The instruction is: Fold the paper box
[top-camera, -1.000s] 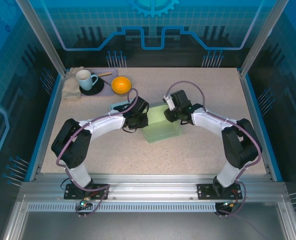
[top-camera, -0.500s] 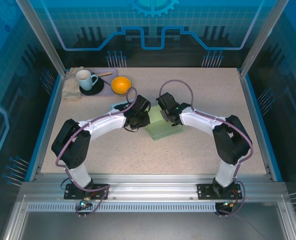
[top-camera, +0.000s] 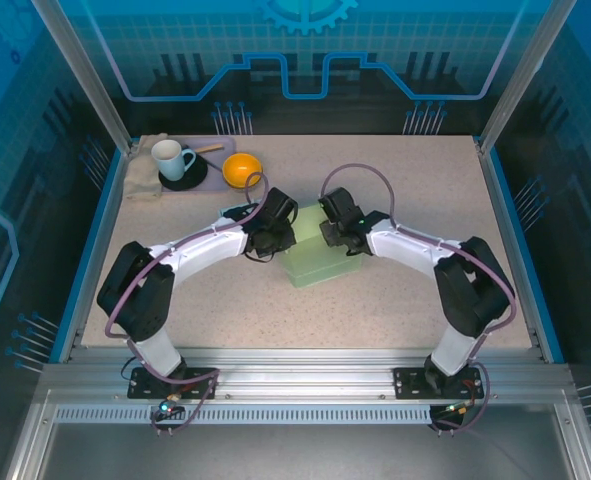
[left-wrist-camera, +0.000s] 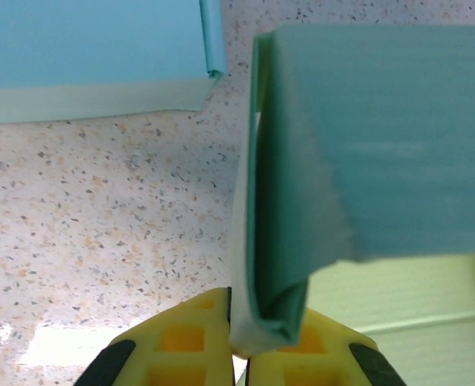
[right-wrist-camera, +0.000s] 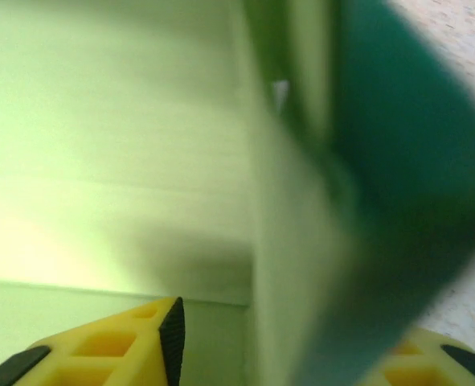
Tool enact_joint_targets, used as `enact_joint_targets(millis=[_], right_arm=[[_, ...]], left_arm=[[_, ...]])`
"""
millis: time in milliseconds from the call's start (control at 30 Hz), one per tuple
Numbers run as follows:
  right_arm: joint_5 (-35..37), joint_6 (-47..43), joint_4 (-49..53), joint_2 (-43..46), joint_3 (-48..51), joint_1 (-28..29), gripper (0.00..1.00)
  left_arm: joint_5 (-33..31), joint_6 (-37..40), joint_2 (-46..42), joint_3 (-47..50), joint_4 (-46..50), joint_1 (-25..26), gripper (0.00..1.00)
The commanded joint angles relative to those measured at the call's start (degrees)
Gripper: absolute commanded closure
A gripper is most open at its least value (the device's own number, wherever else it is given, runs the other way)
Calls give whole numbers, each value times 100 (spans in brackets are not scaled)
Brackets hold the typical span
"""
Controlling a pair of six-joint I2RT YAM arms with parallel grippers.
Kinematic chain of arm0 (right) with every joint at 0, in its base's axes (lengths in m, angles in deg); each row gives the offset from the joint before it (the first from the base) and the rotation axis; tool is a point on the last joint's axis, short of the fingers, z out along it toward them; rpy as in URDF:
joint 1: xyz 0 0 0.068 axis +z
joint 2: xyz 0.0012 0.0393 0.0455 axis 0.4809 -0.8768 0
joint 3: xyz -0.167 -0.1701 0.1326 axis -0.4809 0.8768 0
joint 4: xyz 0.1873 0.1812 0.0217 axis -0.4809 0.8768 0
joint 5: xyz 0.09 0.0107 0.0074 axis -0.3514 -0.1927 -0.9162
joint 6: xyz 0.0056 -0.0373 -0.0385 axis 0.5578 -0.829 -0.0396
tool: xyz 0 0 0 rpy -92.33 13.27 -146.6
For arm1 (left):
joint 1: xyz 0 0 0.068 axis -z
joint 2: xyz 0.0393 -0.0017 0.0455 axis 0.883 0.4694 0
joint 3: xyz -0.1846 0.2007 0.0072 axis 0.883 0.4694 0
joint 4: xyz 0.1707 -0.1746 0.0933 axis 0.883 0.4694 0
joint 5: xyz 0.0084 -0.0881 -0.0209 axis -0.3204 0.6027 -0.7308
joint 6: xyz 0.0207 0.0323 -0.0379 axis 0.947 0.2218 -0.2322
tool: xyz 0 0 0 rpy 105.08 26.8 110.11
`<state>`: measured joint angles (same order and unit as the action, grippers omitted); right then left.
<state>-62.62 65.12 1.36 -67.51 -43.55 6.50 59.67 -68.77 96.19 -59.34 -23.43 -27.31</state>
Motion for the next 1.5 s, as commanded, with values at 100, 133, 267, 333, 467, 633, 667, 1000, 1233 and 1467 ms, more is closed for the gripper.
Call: enact_joint_targets(millis=[100,133,267,333,467,633,667,1000,1233,1467], right_arm=[[-1280,-58,-55,1107,159,-60,46],[-1366,-49,17,1331,208,-68,45],[-1568,-48,630,2075,193,-208,42],[-1542,-69,1015,2447,173,-374,41],[-1333,-25,1629,3098,283,-965,41],[-1090,36,1804,3927,763,-1764,41],[-1084,46,1778,4067,879,-1830,41],[-1536,516,1255,4972,1997,-1986,42],[-1772,721,990,5097,2530,-1998,42],[-1794,942,854,5351,2946,-2029,42]], left_arm=[[-415,525,18,-180,95,-32,95],[-456,644,40,-181,91,-33,95],[-412,1480,128,-272,-5,-33,94],[-357,2134,156,-399,-28,-27,94],[77,3738,246,-854,172,15,92],[389,6069,528,-1598,1026,362,90],[466,6416,609,-1758,1309,406,90],[-681,8149,1816,-2761,3021,905,90],[-2167,8351,2885,-3077,3020,1431,88],[-3514,8459,3655,-3350,2528,1681,85]])
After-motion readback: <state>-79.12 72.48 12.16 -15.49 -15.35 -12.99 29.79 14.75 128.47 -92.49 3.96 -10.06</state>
